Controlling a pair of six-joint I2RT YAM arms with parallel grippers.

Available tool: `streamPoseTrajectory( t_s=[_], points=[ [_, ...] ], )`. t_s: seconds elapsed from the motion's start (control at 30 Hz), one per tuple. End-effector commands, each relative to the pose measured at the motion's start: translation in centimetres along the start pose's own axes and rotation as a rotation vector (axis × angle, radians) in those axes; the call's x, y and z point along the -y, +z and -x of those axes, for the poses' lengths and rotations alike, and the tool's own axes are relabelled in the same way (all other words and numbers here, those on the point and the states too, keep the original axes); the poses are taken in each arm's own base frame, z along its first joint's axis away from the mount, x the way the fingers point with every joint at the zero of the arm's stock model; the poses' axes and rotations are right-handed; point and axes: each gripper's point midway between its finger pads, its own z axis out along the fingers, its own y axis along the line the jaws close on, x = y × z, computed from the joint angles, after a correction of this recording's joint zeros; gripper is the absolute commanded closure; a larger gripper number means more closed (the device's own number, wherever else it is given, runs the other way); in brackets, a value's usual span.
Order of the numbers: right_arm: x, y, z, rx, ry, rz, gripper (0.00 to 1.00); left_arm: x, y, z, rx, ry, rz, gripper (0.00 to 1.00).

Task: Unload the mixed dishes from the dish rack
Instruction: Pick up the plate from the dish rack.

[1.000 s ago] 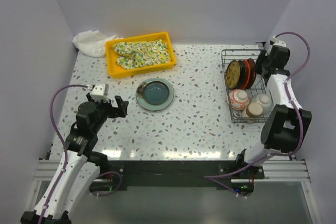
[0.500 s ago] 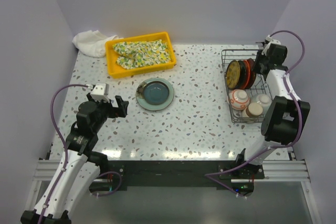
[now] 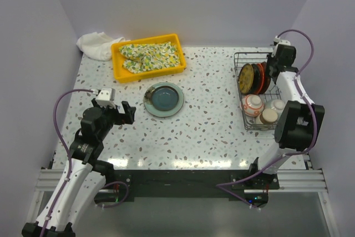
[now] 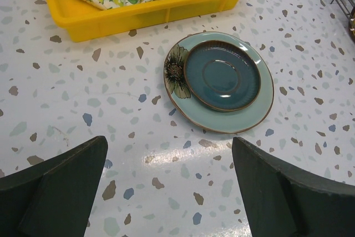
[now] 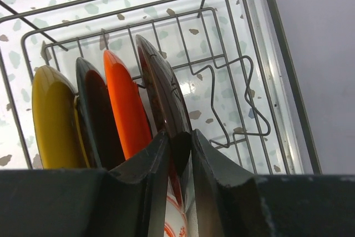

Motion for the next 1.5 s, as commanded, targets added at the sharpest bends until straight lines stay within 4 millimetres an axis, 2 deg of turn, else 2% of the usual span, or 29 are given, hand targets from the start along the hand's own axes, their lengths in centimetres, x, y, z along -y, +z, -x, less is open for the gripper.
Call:
streamPoseTrajectory(
  t_s=[0.0, 0.17, 0.27, 0.3, 0.6, 1.13, 1.3, 1.47],
  points=[
    [0.6, 0.5, -0.5, -0.032, -0.063, -0.095, 0.74, 0.1, 0.2, 1.5, 0.062, 0.017, -0.003, 0.01],
    [0.3, 0.5, -0.8, -0.041, -0.104, -0.137, 0.75, 0.1, 0.1, 1.6, 0.066, 0.016, -0.002, 0.01],
    [0.2, 0.0, -0.7, -0.036, -0.144, -0.175, 0.82, 0.1, 0.1, 1.5, 0.064, 0.016, -0.002, 0.01],
    [0.2, -0.3, -0.3, -0.024, -0.158, -0.185, 0.86, 0.1, 0.1, 1.6, 0.066, 0.016, -0.002, 0.01],
    [0.4, -3.5, 2.8, 0.058, -0.205, -0.303, 0.99, 0.1, 0.1, 1.6, 0.069, 0.016, -0.003, 0.01],
    [1.4, -7.7, 6.9, 0.162, -0.258, -0.381, 1.00, 0.3, 0.0, 1.8, 0.077, 0.019, -0.010, 0.01],
    [2.5, -9.0, 7.6, 0.169, -0.294, -0.436, 1.00, 0.3, -0.1, 1.7, 0.077, 0.021, -0.010, 0.01],
    [3.6, -11.3, 8.6, 0.199, -0.301, -0.483, 1.00, 0.3, 0.0, 1.7, 0.075, 0.019, -0.012, 0.01]
  ],
)
